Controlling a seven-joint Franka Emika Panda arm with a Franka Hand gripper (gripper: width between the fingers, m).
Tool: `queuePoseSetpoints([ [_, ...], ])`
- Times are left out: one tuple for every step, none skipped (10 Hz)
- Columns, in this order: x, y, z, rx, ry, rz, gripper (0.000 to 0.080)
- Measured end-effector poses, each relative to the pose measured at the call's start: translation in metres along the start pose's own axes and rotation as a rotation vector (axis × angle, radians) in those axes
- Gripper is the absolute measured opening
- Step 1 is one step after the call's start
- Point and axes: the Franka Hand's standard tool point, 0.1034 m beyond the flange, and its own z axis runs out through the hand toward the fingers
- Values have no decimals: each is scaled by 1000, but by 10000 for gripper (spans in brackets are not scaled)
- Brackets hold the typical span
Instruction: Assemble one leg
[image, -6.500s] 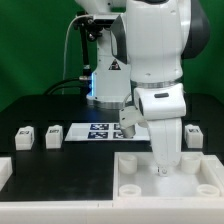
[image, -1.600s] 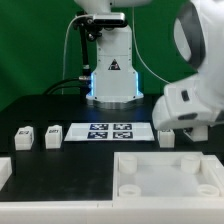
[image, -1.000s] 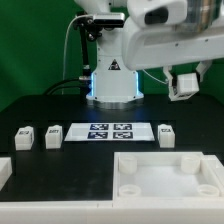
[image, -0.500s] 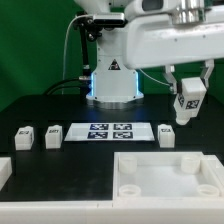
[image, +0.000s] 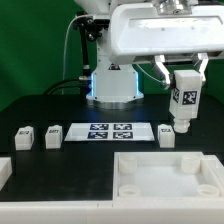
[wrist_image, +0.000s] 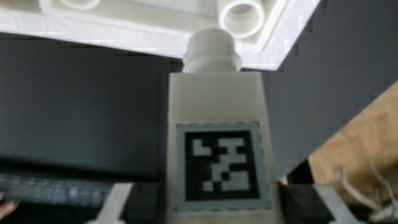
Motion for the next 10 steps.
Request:
queuePoseSetpoints([
  [-11, -3, 7, 18, -92, 0, 291],
  [-5, -2, 4, 14, -71, 0, 291],
  [-7, -4, 10, 18, -74, 1, 291],
  [-4, -4, 23, 23, -69, 5, 291],
  [3, -3, 34, 23, -51, 12, 291],
  [4, -4, 49, 28, -45, 20, 291],
  [1, -7, 63, 34, -50, 25, 291],
  [-3, -8, 70, 38, -58, 28, 291],
  [-10, -12, 73, 43, -69, 33, 291],
  [-15, -22, 77, 50, -80, 40, 291],
])
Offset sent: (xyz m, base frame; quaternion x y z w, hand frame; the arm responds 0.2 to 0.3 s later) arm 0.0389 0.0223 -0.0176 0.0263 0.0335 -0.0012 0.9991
